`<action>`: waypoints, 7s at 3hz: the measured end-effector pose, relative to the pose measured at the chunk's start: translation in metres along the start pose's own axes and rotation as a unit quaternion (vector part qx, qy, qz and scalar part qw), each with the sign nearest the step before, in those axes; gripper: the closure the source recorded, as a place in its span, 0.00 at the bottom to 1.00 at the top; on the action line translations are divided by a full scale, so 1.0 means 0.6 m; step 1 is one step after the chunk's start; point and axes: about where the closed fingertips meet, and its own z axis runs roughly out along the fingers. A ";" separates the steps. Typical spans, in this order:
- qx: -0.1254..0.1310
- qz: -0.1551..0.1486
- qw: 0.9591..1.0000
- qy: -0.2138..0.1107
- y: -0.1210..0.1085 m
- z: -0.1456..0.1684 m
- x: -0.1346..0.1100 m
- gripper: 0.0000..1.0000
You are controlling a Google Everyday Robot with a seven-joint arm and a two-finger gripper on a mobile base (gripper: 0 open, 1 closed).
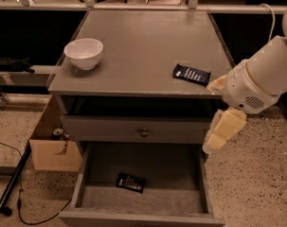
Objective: Pick rxbar chocolate from middle drawer and place on counter
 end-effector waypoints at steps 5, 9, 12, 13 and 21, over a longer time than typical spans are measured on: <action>-0.015 0.058 0.998 -0.029 0.056 0.325 0.038 0.00; -0.008 0.090 0.996 -0.023 0.043 0.494 0.099 0.00; -0.053 0.104 0.993 -0.030 0.059 0.660 0.116 0.00; -0.068 0.112 0.991 -0.026 0.062 0.718 0.131 0.00; -0.083 0.114 0.988 -0.060 0.091 0.913 0.060 0.48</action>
Offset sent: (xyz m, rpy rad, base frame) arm 0.0086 0.0704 -0.1473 0.0962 0.0611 0.0780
